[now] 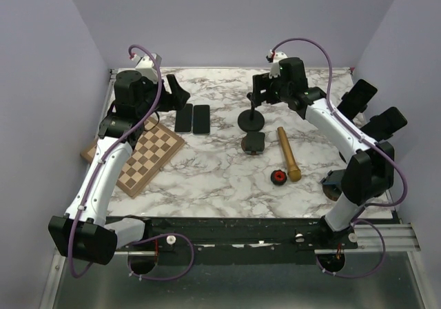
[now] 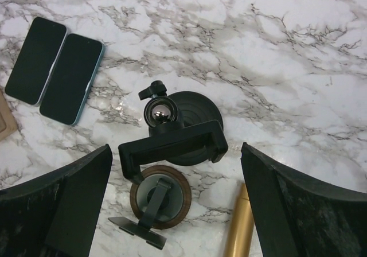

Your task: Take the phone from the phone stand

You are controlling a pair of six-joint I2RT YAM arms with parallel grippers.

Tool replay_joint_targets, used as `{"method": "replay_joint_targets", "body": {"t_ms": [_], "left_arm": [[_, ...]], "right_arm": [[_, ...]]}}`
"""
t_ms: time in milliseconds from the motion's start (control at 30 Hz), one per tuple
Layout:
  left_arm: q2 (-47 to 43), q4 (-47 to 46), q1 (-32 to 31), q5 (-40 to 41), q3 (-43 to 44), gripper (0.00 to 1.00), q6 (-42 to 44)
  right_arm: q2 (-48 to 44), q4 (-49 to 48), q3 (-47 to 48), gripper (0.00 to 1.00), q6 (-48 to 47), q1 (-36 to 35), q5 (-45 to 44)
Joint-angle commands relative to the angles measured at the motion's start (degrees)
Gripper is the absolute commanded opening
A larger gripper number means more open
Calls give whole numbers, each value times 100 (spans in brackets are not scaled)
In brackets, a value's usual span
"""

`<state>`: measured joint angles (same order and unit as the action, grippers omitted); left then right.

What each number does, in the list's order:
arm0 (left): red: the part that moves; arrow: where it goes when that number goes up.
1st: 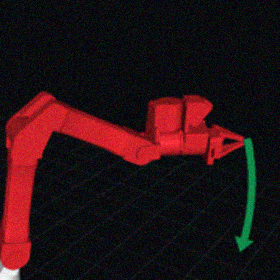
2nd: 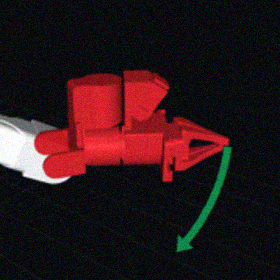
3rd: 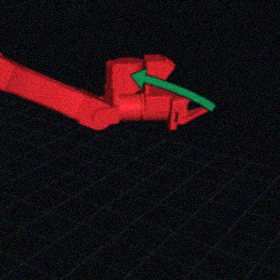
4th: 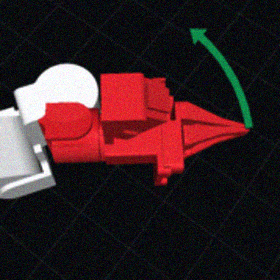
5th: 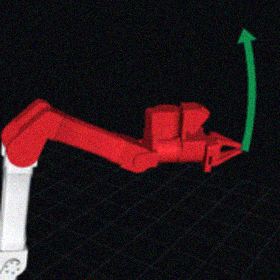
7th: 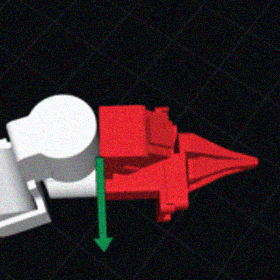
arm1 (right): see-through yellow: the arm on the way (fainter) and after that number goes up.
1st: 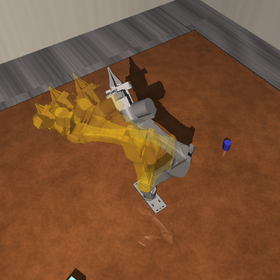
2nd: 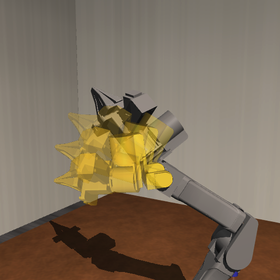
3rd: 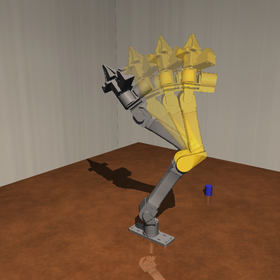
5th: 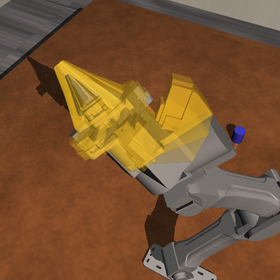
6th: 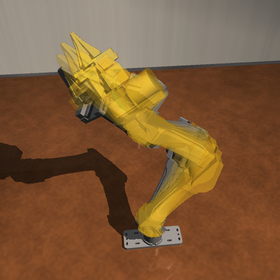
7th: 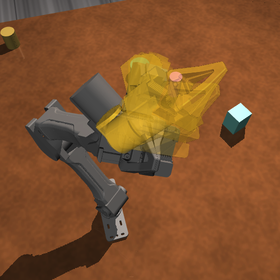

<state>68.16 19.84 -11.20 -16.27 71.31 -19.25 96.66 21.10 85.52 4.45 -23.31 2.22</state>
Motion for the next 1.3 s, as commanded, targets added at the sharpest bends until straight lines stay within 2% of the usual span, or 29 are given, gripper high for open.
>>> {"method": "replay_joint_targets", "body": {"t_ms": [0, 200, 367, 433, 467, 600, 700, 733, 833, 933, 1067, 1200, 1267], "left_arm": [[17, 61, -31, 63, 5, 83, 88], [24, 56, -49, 70, 5, 84, 107], [48, 64, -49, 72, 5, 84, 121], [48, 64, -53, 79, 15, 84, 123], [48, 64, -54, 80, 14, 84, 123], [48, 78, -52, 41, 30, 84, 107], [40, 70, -53, 8, 32, 84, 96], [39, 71, -51, 11, 30, 84, 88], [30, 72, -52, -3, 32, 84, 88], [20, 67, -50, -12, 32, 84, 79], [-4, 77, -53, -16, 36, 84, 79], [-31, 71, -51, -6, 27, 84, 91], [-26, 73, -51, -15, 30, 84, 88]], "right_arm": [[225, -28, 237, 100, -329, 100, 158], [402, -218, 168, 100, -384, 371, 1085], [620, -236, 243, 100, -381, 371, 1210], [669, -204, 286, 95, -320, 372, 1209], [670, -203, 293, 92, -271, 376, 1182], [696, -153, 405, 66, -34, 371, 845], [667, -230, 491, 31, 359, 371, -139], [647, -291, 500, 27, 524, 374, -657], [621, -395, 597, 29, 983, 380, -2250], [754, -396, 916, 31, 1319, 466, -3033], [1153, -417, 1447, 34, 1670, 667, -3315], [1651, -275, 1960, 41, 1999, 811, -3187], [1861, -108, 2236, 47, 2123, 840, -3104]]}}
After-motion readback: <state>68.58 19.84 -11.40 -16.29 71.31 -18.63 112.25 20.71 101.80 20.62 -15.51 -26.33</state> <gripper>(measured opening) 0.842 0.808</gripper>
